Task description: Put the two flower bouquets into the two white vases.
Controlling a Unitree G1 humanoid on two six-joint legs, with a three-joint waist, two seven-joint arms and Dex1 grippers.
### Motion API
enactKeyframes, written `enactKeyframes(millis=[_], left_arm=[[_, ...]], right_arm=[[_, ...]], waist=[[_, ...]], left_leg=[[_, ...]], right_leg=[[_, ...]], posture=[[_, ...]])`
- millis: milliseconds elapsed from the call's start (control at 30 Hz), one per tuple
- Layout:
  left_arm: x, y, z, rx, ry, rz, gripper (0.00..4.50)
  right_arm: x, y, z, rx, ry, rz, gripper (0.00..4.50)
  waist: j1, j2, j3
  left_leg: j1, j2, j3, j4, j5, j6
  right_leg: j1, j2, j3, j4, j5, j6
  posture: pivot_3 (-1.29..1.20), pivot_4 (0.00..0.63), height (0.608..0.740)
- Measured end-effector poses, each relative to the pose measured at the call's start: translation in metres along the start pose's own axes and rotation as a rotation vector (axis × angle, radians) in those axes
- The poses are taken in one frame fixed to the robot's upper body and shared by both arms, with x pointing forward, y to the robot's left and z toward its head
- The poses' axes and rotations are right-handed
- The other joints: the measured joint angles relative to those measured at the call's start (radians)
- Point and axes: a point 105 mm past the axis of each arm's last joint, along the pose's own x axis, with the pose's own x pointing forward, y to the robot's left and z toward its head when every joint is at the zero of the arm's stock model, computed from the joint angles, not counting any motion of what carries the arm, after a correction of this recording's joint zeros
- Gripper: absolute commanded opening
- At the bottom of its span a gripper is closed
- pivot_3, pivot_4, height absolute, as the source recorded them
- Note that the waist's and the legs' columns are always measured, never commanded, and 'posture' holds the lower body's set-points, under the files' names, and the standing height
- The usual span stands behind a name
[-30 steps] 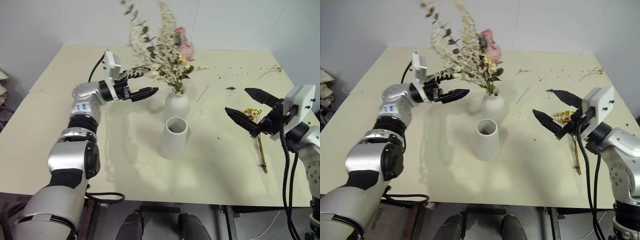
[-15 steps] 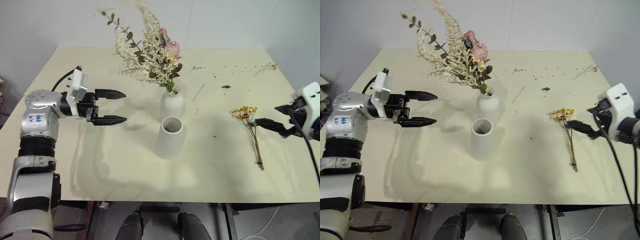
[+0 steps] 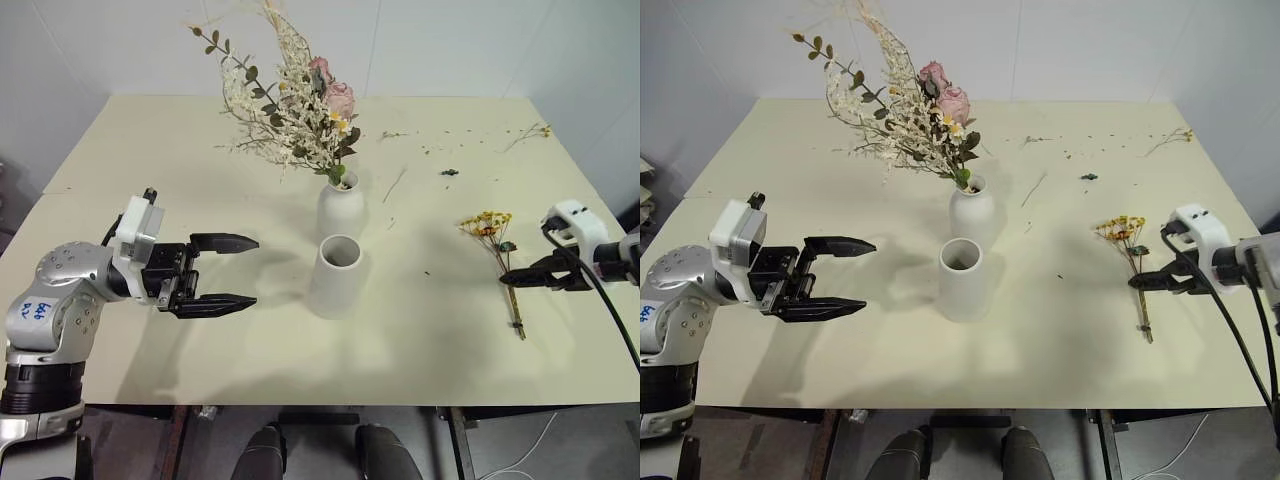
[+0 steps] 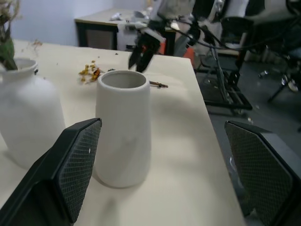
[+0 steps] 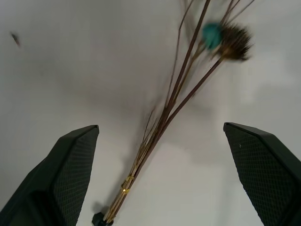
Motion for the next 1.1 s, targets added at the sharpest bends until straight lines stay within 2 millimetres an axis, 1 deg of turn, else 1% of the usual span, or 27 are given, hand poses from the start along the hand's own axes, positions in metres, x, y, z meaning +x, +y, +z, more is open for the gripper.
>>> enactKeyframes(millis=[67, 200, 233, 300, 400, 533, 633, 667, 800, 867, 933, 1000, 1033, 1067, 1100], left_arm=[[-0.001, -0.002, 0.0, 0.005, 0.0, 0.022, 4.47], [-0.005, 0.0, 0.002, 0.011, -0.002, 0.06, 4.47], [-0.006, 0.0, 0.002, 0.012, 0.001, 0.064, 4.5], [-0.009, 0.0, 0.003, 0.017, 0.01, 0.073, 4.5], [-0.011, 0.001, 0.005, 0.027, 0.015, 0.078, 4.5], [-0.012, 0.002, 0.004, 0.031, 0.016, 0.072, 4.5], [-0.008, 0.002, 0.004, 0.044, 0.025, 0.046, 4.5], [-0.008, 0.003, 0.004, 0.044, 0.024, 0.041, 4.5], [-0.002, 0.013, 0.008, 0.072, 0.025, 0.014, 4.5], [0.0, 0.016, 0.008, 0.078, 0.025, 0.006, 4.5], [0.0, 0.02, 0.005, 0.071, 0.021, 0.005, 4.5], [-0.002, 0.024, 0.0, 0.056, 0.023, 0.011, 4.5], [-0.001, 0.027, -0.002, 0.054, 0.019, 0.012, 4.5], [-0.001, 0.029, -0.002, 0.053, 0.014, 0.012, 4.5], [0.001, 0.031, -0.003, 0.055, 0.016, 0.009, 4.5]], right_arm=[[0.009, 0.0, 0.005, -0.005, -0.001, 0.01, 4.5], [0.018, -0.008, 0.014, -0.016, -0.014, -0.01, 4.5], [0.019, -0.009, 0.015, -0.019, -0.013, -0.011, 4.1], [0.021, -0.013, 0.014, -0.014, -0.006, -0.016, 3.52], [0.02, -0.017, 0.013, -0.008, 0.007, -0.02, 2.47], [0.021, -0.016, 0.014, -0.009, 0.008, 0.003, 1.16], [0.022, -0.013, 0.016, -0.002, 0.004, 0.023, 0.16], [0.023, -0.012, 0.016, 0.001, 0.002, 0.032, 0.03], [0.023, -0.009, 0.016, 0.016, -0.023, 0.067, 0.03], [0.022, -0.005, 0.02, 0.022, -0.081, 0.101, 0.03], [0.017, -0.002, 0.031, -0.01, -0.187, 0.12, 0.03], [0.006, 0.006, 0.05, -0.082, -0.362, 0.135, 0.03], [-0.005, 0.014, 0.064, -0.118, -0.503, 0.159, 0.03], [-0.014, 0.024, 0.076, -0.146, -0.613, 0.186, 0.03], [-0.032, 0.04, 0.093, -0.17, -0.788, 0.228, 0.03]], waist=[[0.0, 0.0, 0.0], [-0.003, -0.001, -0.001], [-0.004, -0.002, -0.001], [-0.006, -0.004, -0.002], [-0.008, -0.004, -0.002], [-0.012, -0.004, -0.002], [-0.016, -0.004, -0.002], [-0.018, -0.004, -0.002], [-0.018, -0.003, -0.002], [-0.02, -0.002, -0.001], [-0.02, -0.001, -0.001], [-0.02, 0.0, 0.0], [-0.019, 0.0, 0.0], [-0.019, 0.0, 0.0], [-0.02, 0.0, 0.0]], left_leg=[[0.0, 0.0, 0.0, 0.0, 0.0, 0.0], [0.003, 0.0, 0.0, 0.0, 0.0, 0.0], [0.003, 0.0, 0.0, 0.0, 0.0, 0.0], [0.004, 0.0, 0.0, 0.001, 0.0, 0.0], [0.004, 0.0, 0.0, 0.0, 0.0, 0.0], [0.004, 0.0, 0.0, -0.002, 0.0, -0.001], [0.004, 0.0, 0.0, -0.003, 0.0, -0.001], [0.004, 0.0, 0.0, -0.003, 0.0, -0.001], [0.004, 0.0, 0.0, -0.002, 0.0, -0.001], [0.004, 0.0, 0.001, -0.003, 0.0, -0.001], [0.004, 0.0, 0.001, -0.004, 0.0, -0.001], [0.004, 0.001, 0.001, -0.005, 0.0, -0.001], [0.004, 0.001, 0.001, -0.006, 0.0, -0.001], [0.004, 0.001, 0.001, -0.006, 0.0, -0.001], [0.004, 0.001, 0.001, -0.005, 0.001, -0.001]], right_leg=[[0.0, 0.0, 0.0, 0.0, 0.0, 0.0], [0.003, 0.0, 0.0, 0.0, 0.0, 0.0], [0.003, 0.0, 0.0, 0.0, 0.0, 0.0], [0.004, 0.0, 0.0, 0.0, 0.0, 0.0], [0.004, 0.001, 0.0, 0.0, 0.0, 0.0], [0.004, 0.001, 0.0, 0.0, 0.0, 0.0], [0.003, 0.001, 0.0, -0.001, 0.0, 0.0], [0.003, 0.001, 0.0, -0.001, 0.0, 0.0], [0.003, 0.001, 0.0, 0.0, 0.0, 0.0], [0.003, 0.001, 0.0, -0.001, 0.0, 0.0], [0.002, 0.001, 0.0, 0.0, 0.0, 0.0], [0.001, 0.001, 0.001, 0.0, 0.0, 0.0], [0.001, 0.001, 0.0, 0.0, 0.0, 0.0], [0.001, 0.001, 0.0, 0.0, -0.001, 0.0], [0.001, 0.001, 0.001, 0.0, -0.001, 0.0]], posture=[[0.0, 0.15, 0.74], [0.0, 0.15, 0.74], [0.0, 0.15, 0.74], [0.0, 0.15, 0.74], [0.0, 0.15, 0.74], [0.0, 0.15, 0.74], [0.0, 0.15, 0.74], [0.0, 0.15, 0.74], [0.0, 0.15, 0.74], [0.0, 0.15, 0.74], [0.0, 0.15, 0.74], [0.0, 0.15, 0.74], [0.0, 0.15, 0.74], [0.0, 0.15, 0.74], [0.0, 0.15, 0.74]])
